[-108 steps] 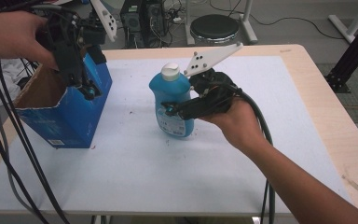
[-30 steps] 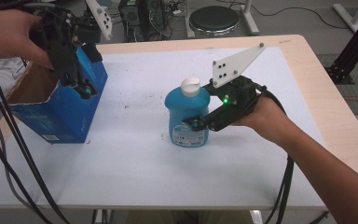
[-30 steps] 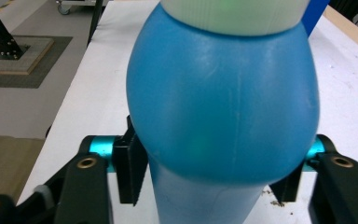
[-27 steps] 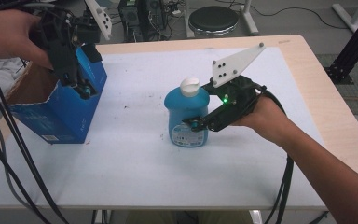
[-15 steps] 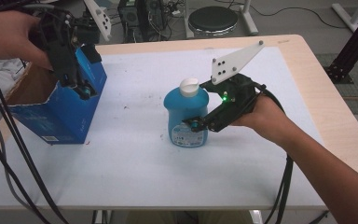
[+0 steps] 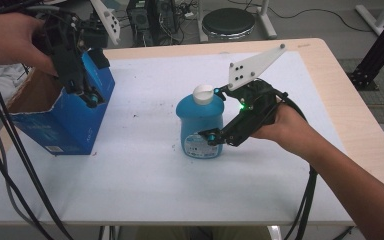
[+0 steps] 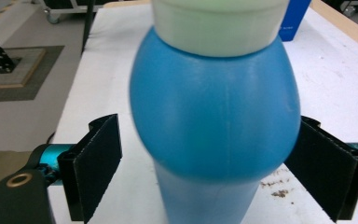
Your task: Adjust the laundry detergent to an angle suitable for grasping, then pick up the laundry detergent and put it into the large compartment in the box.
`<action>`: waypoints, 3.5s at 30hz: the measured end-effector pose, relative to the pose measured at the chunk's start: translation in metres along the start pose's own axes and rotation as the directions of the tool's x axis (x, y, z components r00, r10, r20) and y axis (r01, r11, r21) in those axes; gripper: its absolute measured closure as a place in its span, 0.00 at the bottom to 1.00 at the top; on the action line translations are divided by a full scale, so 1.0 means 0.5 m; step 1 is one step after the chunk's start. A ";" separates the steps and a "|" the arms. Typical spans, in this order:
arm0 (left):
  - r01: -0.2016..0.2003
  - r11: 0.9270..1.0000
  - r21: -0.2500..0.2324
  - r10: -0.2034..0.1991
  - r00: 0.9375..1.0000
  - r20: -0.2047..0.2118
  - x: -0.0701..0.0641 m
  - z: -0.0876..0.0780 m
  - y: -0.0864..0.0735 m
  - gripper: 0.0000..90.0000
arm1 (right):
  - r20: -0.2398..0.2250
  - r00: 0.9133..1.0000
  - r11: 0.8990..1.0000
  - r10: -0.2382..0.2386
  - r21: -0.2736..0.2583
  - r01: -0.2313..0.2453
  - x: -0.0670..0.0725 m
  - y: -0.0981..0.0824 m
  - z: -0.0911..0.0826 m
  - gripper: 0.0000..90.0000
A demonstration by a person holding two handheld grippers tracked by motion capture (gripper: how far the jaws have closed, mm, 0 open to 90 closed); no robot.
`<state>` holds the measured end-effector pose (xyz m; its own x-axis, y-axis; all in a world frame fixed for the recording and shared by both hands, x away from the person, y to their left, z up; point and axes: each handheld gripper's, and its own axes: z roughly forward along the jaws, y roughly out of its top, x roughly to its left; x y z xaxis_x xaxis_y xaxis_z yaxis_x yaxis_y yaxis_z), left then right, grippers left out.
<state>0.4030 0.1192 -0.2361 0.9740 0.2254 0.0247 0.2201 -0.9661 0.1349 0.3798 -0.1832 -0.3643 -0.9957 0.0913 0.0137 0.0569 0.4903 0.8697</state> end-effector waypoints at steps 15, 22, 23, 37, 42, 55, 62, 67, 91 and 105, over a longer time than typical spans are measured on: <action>-0.004 1.000 -0.001 0.004 1.000 -0.002 -0.006 -0.003 0.005 0.02 | 0.015 1.000 0.996 0.023 0.080 -0.024 0.005 -0.007 -0.051 0.09; -0.005 1.000 -0.004 0.005 1.000 -0.001 -0.008 -0.003 0.007 0.02 | 0.122 0.991 0.990 0.049 0.123 -0.064 -0.015 -0.006 -0.126 0.01; -0.010 1.000 -0.004 0.010 1.000 -0.002 -0.008 -0.003 0.008 0.02 | 0.135 0.990 0.989 0.052 0.127 -0.069 -0.020 -0.005 -0.140 0.01; -0.013 1.000 -0.010 0.013 1.000 -0.002 -0.009 -0.001 0.014 0.02 | 0.335 0.927 0.896 0.170 0.340 -0.287 -0.155 0.004 -0.269 0.02; -0.014 1.000 -0.008 0.014 1.000 -0.006 -0.007 -0.002 0.016 0.02 | 0.366 0.926 0.869 0.091 0.424 -0.253 -0.203 0.013 -0.289 0.02; -0.019 1.000 -0.010 0.019 1.000 -0.006 -0.005 0.000 0.020 0.02 | 0.326 0.944 0.800 0.051 0.553 -0.234 -0.269 0.032 -0.266 0.04; -0.016 1.000 -0.012 0.016 1.000 -0.008 -0.004 0.001 0.019 0.02 | 0.315 0.948 0.791 0.054 0.566 -0.233 -0.271 0.030 -0.256 0.04; -0.020 1.000 -0.013 0.020 1.000 -0.011 -0.006 0.000 0.020 0.02 | 0.292 0.955 0.796 0.051 0.566 -0.216 -0.267 0.037 -0.249 0.04; -0.013 1.000 -0.009 0.013 1.000 -0.014 -0.012 -0.007 0.016 0.02 | 0.266 0.964 0.781 0.024 0.596 -0.184 -0.260 0.050 -0.239 0.04; -0.015 1.000 -0.013 0.015 1.000 -0.015 -0.013 -0.007 0.012 0.02 | 0.263 0.965 0.779 0.018 0.601 -0.179 -0.254 0.055 -0.234 0.04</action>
<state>0.3976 0.1124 -0.2318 0.9762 0.2128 0.0419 0.2046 -0.9677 0.1470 0.4992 -0.2826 -0.2847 -0.9403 0.3251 -0.1007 0.2659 0.8864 0.3789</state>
